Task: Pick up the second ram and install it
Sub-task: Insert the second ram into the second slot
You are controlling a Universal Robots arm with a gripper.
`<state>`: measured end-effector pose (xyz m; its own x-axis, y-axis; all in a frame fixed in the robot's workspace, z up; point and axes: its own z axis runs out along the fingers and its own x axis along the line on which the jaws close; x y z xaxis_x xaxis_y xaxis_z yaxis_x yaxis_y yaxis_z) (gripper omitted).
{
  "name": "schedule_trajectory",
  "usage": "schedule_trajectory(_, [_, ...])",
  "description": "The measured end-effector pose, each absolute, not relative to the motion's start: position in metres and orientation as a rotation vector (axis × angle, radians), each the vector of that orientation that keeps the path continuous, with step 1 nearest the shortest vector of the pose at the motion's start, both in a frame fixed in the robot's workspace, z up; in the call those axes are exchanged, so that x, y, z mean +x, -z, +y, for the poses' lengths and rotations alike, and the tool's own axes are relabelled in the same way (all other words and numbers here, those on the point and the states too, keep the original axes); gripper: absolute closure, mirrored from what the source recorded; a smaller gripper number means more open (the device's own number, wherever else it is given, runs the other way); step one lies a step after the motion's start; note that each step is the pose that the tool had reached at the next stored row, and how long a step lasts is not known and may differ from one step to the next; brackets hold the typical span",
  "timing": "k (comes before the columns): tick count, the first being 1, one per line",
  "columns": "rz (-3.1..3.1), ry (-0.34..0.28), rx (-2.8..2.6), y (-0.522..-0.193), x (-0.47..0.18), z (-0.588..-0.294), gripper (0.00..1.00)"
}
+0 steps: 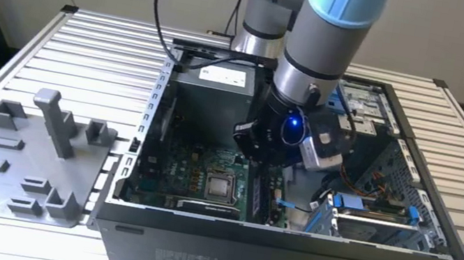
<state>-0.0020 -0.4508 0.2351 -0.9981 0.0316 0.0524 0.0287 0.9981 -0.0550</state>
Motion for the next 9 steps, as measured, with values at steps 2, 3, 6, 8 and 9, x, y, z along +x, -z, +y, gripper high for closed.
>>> schedule_trajectory(2, [-3.087, -0.083, -0.047, -0.2337, -0.0017, -0.4513, 0.86])
schedule_trajectory(3, [-3.087, -0.083, -0.047, -0.2332, -0.0013, -0.4513, 0.86])
schedule_trajectory(6, [-3.087, -0.084, -0.047, -0.2315, -0.0005, -0.4514, 0.86])
schedule_trajectory(8, [-3.087, -0.084, -0.047, -0.2305, -0.0002, -0.4514, 0.86])
schedule_trajectory(9, [-3.087, -0.084, -0.047, -0.2304, 0.0001, -0.4515, 0.86])
